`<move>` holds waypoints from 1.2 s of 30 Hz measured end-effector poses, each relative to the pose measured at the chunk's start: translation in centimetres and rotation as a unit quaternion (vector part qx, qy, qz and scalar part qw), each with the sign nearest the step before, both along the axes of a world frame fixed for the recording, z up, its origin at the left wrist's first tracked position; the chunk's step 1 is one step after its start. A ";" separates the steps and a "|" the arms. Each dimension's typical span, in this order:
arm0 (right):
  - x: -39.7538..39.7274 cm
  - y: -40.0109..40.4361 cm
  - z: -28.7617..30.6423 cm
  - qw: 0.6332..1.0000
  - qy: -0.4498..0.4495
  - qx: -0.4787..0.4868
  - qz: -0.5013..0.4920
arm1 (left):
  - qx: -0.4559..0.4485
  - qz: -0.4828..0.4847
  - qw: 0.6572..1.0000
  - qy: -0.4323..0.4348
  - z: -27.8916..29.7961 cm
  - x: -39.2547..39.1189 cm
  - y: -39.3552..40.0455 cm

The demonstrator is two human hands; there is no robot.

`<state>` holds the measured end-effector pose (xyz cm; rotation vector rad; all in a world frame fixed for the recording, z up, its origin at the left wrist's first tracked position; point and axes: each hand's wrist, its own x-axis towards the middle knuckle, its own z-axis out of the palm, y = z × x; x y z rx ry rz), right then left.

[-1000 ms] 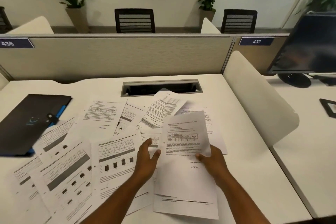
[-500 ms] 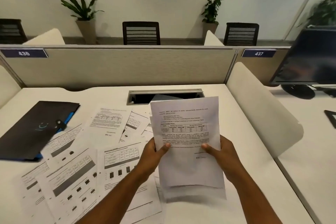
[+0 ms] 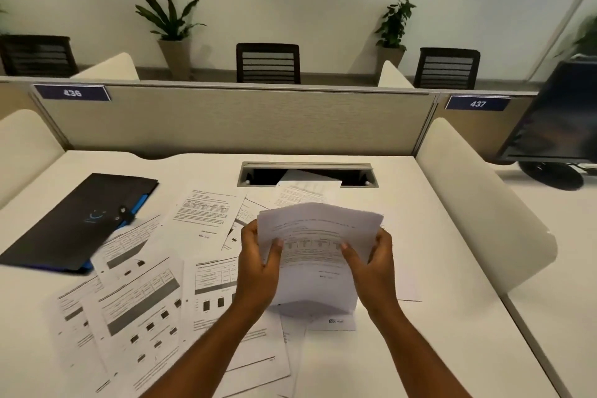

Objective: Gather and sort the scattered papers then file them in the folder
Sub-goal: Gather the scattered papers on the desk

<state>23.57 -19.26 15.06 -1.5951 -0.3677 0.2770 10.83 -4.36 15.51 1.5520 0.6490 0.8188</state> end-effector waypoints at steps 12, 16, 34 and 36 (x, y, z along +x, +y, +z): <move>-2.2 0.2 -2.5 0.999 0.020 0.032 0.010 | -0.005 -0.022 0.997 0.071 -2.7 -2.3 -0.7; -1.5 0.0 -3.0 1.000 -0.002 0.015 -0.013 | 0.023 0.006 0.997 0.068 -3.1 -2.7 -1.0; 0.7 -2.6 -9.2 0.949 0.116 -0.276 0.096 | 0.004 0.161 0.860 0.484 -11.1 -10.3 5.4; 0.4 -2.9 -9.9 0.944 0.131 -0.286 0.095 | -0.003 0.148 0.849 0.507 -11.9 -11.8 6.0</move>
